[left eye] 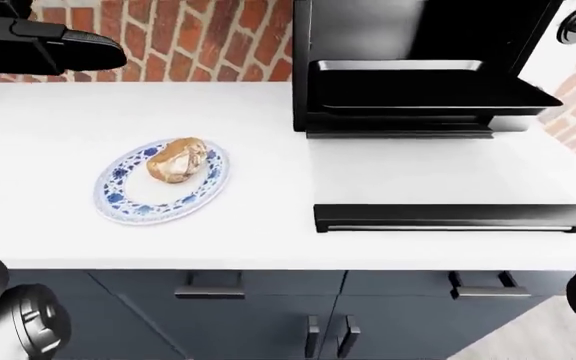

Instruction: Place the bread on the tray of the toaster oven.

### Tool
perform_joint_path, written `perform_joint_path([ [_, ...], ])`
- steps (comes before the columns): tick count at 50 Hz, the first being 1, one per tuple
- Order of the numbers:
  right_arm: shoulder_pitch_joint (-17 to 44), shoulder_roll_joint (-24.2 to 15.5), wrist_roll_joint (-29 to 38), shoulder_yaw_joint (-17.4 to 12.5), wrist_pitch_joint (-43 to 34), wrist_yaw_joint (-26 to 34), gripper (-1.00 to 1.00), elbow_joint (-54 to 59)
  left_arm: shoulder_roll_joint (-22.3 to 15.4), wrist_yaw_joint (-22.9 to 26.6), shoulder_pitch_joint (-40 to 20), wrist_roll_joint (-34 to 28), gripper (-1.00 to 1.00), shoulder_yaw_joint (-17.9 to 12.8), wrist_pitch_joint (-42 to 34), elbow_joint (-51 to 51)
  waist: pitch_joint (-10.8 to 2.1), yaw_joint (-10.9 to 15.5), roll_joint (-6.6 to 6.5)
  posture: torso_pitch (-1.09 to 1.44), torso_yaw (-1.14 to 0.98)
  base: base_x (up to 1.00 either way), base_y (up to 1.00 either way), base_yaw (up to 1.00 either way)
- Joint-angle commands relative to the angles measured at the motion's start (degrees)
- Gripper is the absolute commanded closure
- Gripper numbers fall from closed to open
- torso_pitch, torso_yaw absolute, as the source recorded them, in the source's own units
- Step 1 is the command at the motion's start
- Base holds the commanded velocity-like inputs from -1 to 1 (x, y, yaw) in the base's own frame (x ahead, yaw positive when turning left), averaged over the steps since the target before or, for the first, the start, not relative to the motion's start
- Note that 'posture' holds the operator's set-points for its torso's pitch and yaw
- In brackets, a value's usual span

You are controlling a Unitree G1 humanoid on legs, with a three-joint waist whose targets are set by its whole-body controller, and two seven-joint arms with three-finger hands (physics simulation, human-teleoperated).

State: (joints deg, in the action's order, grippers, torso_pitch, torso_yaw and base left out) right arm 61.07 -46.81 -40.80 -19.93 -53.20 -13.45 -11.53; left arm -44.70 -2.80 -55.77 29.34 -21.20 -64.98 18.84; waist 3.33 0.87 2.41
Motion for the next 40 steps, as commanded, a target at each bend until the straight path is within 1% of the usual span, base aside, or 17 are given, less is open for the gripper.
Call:
perform_joint_path([
  [1, 1.1, -0.2, 0.0, 0.1, 0.6, 0.2, -1.00, -0.2, -0.7, 0.0, -1.2, 0.1, -1.00, 0.0, 0.4, 0.3, -0.47, 0.0, 0.85, 0.00, 0.00, 0.52, 0.00, 0.00],
  [3, 0.8, -0.1, 0.2, 0.2, 0.7, 0.3, -1.00, -0.3, -0.7, 0.0, -1.3, 0.0, -1.00, 0.0, 0.4, 0.3, -0.41, 0.0, 1.14, 0.00, 0.00, 0.51, 0.00, 0.00],
  [9, 0.7, 0.1, 1.0, 0.2, 1.0, 0.5, -1.00, -0.3, -0.7, 0.0, -1.2, 0.1, -1.00, -0.1, 0.4, 0.4, -0.05, -0.8, -1.58, 0.00, 0.00, 0.52, 0.00, 0.00],
  [10, 0.6, 0.3, 1.2, 0.3, 1.4, 0.7, -1.00, -0.1, -0.7, 0.0, -1.2, 0.0, -1.00, -0.1, 0.5, 0.3, 1.03, -1.2, -2.17, 0.00, 0.00, 0.00, 0.00, 0.00],
  [11, 0.3, 0.3, 1.4, 0.4, 1.6, 0.9, -1.00, -0.1, -0.7, 0.0, -1.1, 0.0, -1.00, -0.1, 0.4, 0.4, -0.30, -1.2, -2.32, 0.00, 0.00, 0.00, 0.00, 0.00],
  [13, 0.5, 0.4, 1.5, 0.2, 1.5, 0.8, -1.00, -0.1, -0.7, 0.0, -1.1, 0.0, -1.00, -0.1, 0.4, 0.4, -0.67, -1.3, -5.49, 0.00, 0.00, 0.00, 0.00, 0.00],
  [14, 0.4, 0.3, 1.5, 0.3, 1.2, 0.9, -1.00, -0.3, -0.6, 0.1, -1.0, -0.1, -1.00, -0.1, 0.6, 0.4, -0.25, -1.6, -3.69, 0.00, 0.00, 0.00, 0.00, 0.00],
  [16, 0.5, 0.4, 1.7, 0.2, 1.2, 0.8, -1.00, -0.4, -0.7, 0.0, -1.1, 0.1, -1.00, -0.2, 0.3, 0.7, -1.86, -1.5, -6.58, 0.00, 0.00, -0.54, 0.00, 0.00],
  [18, 0.7, 0.3, 1.6, 0.0, 1.0, 0.8, -1.00, -0.3, -0.9, 0.2, -0.9, 0.0, -1.00, -0.2, 0.5, 0.6, 0.61, -0.3, -4.67, 0.00, 0.00, 0.00, 0.00, 0.00],
  [19, 0.5, 0.4, 1.8, 0.1, 1.2, 0.9, -1.00, -0.2, -1.0, 0.3, -0.9, 0.0, -1.00, -0.2, 0.5, 0.5, -1.06, -0.2, -3.51, 0.00, 0.00, 0.00, 0.00, 0.00],
  [21, 0.3, 0.5, 1.9, 0.3, 1.2, 1.1, -1.00, -0.3, -0.8, 0.2, -1.2, 0.1, -1.00, -0.4, 0.4, 0.3, -0.68, -0.1, -2.25, 0.00, 0.00, 0.00, 0.00, 0.00],
  [23, 0.7, 0.5, 1.7, 0.1, 0.9, 1.0, -1.00, -0.4, -0.7, 0.2, -0.7, -0.3, -1.00, 0.1, 1.0, 0.3, -0.09, 0.7, 0.35, 0.00, 0.00, 0.00, 0.00, 0.00],
  [24, 0.7, 0.5, 1.8, 0.1, 1.0, 1.0, -1.00, -0.2, -0.7, 0.1, -0.9, -0.3, -1.00, 0.1, 0.7, 0.4, 0.06, 0.3, -1.24, 0.00, 0.00, 0.00, 0.00, 0.00],
  [30, 0.8, 0.3, 1.6, -0.1, 1.2, 1.2, -1.00, 0.3, -2.0, 0.9, -2.1, 0.3, -1.00, -0.1, -1.3, 1.6, -0.13, -0.1, -0.92, 0.00, 0.00, 0.00, 0.00, 0.00],
  [33, 0.8, 0.2, 1.5, -0.1, 1.1, 1.1, -1.00, 0.1, -8.7, 8.3, -6.0, -2.7, -1.00, 4.4, 1.6, -3.7, -0.63, -0.7, -1.94, 0.00, 0.00, 0.00, 0.00, 0.00],
  [35, 0.9, 0.0, 1.5, -0.2, 1.2, 1.2, -1.00, 0.4, -14.5, 16.6, -10.3, -7.9, -1.00, 10.0, 4.0, -9.0, -0.63, -0.7, -1.85, 0.00, 0.00, 0.00, 0.00, 0.00],
  [40, 0.9, 0.0, 1.1, -0.1, 0.9, 0.9, -1.00, -0.1, -21.1, 37.0, -22.5, -23.4, -1.00, 19.6, 2.9, -14.8, -0.40, -0.4, -1.41, 0.00, 0.00, 0.00, 0.00, 0.00],
])
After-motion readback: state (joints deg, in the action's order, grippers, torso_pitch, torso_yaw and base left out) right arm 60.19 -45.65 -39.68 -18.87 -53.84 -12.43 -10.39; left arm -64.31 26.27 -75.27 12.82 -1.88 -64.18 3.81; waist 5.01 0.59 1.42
